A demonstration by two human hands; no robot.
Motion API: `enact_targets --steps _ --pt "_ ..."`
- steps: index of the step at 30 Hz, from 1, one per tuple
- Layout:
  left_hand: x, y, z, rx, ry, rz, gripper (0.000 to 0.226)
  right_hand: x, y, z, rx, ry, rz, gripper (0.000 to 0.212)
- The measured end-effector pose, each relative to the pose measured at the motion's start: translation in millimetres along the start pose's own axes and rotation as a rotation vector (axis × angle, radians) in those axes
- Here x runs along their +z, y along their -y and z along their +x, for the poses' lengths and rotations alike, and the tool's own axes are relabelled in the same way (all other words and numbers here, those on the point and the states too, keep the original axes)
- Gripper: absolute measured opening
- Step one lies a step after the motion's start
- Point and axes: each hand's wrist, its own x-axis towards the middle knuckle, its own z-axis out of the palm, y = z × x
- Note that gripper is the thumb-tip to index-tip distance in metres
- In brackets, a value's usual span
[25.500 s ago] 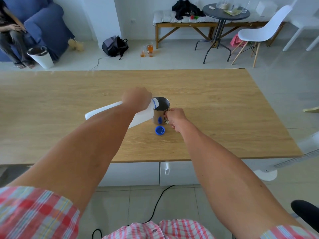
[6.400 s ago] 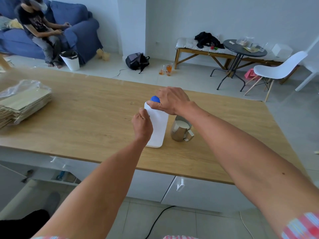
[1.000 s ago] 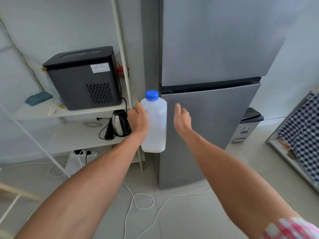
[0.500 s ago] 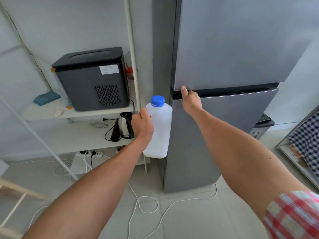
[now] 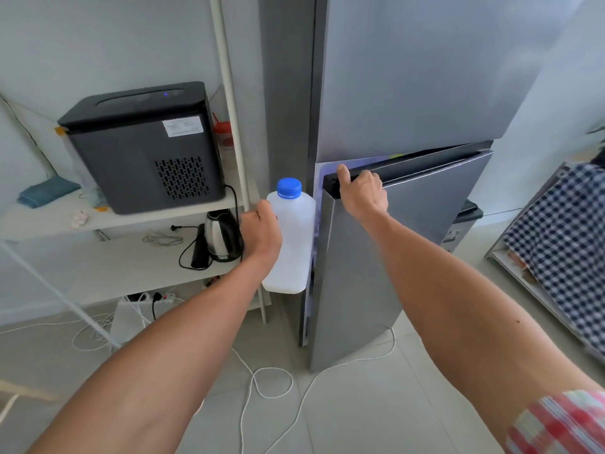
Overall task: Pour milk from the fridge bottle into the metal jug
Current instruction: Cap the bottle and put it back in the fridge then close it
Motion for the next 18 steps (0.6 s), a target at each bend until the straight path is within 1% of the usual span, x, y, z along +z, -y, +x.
enact_targets --steps 2,4,5,7,8,10,12,15,17,18 --pt "3 2 0 -0.004 0.008 -0.002 0.037 -11 -5 -8 0.083 -0.038 -0.023 0.066" --pt "7 7 1 -0.008 0.018 0.002 0.038 -27 -16 -14 0.201 -0.069 0.015 0.055" --pt "10 10 0 -0.021 0.023 0.011 0.038 -36 -25 -17 0.254 -0.081 0.040 0.054" --pt "17 18 -2 -0.058 0.053 0.023 0.039 -55 -43 -26 0.322 -0.102 0.065 0.062" --pt "22 24 -3 -0.080 0.074 0.026 0.039 -64 -52 -31 0.334 -0.112 0.058 0.067" --pt "32 33 -10 -0.116 0.112 0.009 0.040 -81 -72 -42 0.342 -0.121 0.028 0.068" --pt "45 38 -24 -0.138 0.147 -0.007 0.040 -98 -90 -54 0.343 -0.117 -0.008 0.059" --pt "63 46 -47 -0.179 0.203 -0.051 0.040 -125 -116 -72 0.332 -0.144 -0.068 0.035" --pt "79 56 -56 -0.272 0.247 -0.067 0.044 -140 -128 -84 0.336 -0.188 -0.129 0.030" --pt "88 62 -59 -0.306 0.256 -0.079 0.051 -146 -133 -91 0.335 -0.212 -0.164 0.029"
